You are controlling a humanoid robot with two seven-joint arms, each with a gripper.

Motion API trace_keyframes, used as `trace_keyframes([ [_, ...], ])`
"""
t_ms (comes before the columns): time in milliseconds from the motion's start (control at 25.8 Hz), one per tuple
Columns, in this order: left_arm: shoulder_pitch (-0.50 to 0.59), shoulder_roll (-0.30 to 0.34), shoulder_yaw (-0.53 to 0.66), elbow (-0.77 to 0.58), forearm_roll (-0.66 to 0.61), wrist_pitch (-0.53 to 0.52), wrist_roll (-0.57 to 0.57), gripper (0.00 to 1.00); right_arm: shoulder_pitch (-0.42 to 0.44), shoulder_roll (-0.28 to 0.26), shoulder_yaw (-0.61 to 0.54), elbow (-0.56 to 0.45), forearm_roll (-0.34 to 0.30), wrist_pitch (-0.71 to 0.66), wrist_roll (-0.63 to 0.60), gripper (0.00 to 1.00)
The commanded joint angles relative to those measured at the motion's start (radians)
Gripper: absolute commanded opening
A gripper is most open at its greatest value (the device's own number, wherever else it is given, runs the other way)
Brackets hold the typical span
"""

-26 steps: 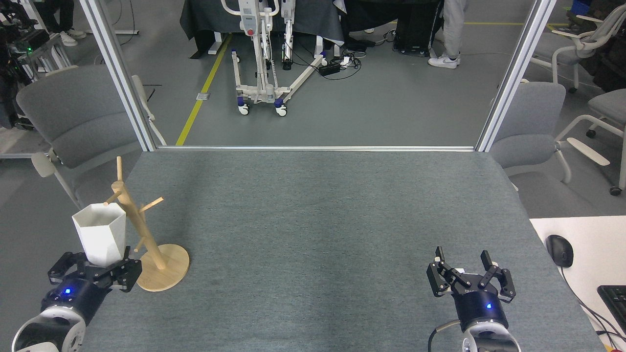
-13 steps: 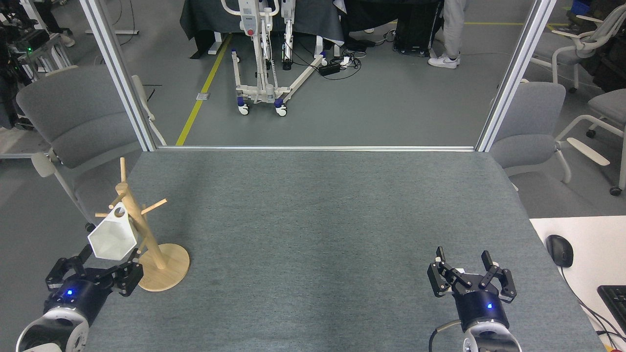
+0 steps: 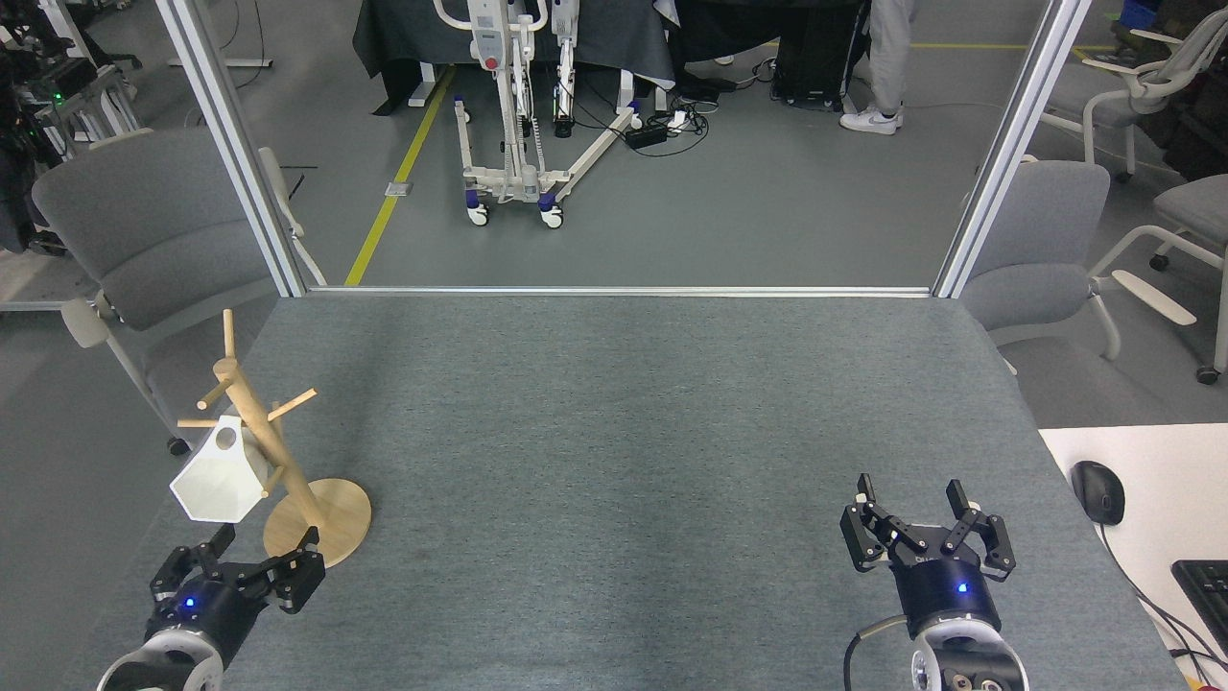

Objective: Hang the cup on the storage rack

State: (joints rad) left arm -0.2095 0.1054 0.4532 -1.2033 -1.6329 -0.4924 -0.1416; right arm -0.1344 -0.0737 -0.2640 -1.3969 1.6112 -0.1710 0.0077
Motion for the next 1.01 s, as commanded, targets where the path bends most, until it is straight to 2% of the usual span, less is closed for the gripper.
trace_keyframes([
  [0,0.009,-0.029,-0.033,0.016,-0.001,0.003,0.063,0.98,-0.008,-0.006,0.0,0.007,0.003,-0.002,-0.003,1.0],
  [116,0.012,-0.076,-0.068,0.016,-0.002,0.005,0.123,0.98,-0.027,-0.006,0.0,0.019,0.003,-0.001,-0.003,1.0],
  [349,-0.008,-0.24,-0.09,-0.013,-0.002,0.012,0.134,0.98,-0.054,0.008,0.003,0.019,0.004,-0.002,-0.002,1.0],
  [426,-0.027,-0.245,-0.162,-0.021,0.001,0.08,0.135,0.98,-0.056,0.005,0.005,0.016,0.003,-0.002,0.001,1.0],
  [581,-0.083,-0.243,-0.389,-0.035,0.004,0.368,0.137,0.98,-0.057,0.011,0.002,0.022,0.003,-0.001,0.018,1.0],
  [736,-0.119,-0.245,-0.538,-0.064,0.005,0.549,0.135,0.98,-0.059,0.008,0.003,0.012,0.003,-0.001,0.021,1.0],
  [852,-0.111,-0.243,-0.616,-0.148,0.018,0.614,0.135,0.98,-0.059,0.015,0.003,0.013,0.004,-0.001,0.023,1.0],
  [969,-0.057,-0.242,-0.633,-0.266,0.035,0.604,0.131,0.98,-0.06,0.045,0.005,0.006,0.003,-0.001,0.023,1.0],
])
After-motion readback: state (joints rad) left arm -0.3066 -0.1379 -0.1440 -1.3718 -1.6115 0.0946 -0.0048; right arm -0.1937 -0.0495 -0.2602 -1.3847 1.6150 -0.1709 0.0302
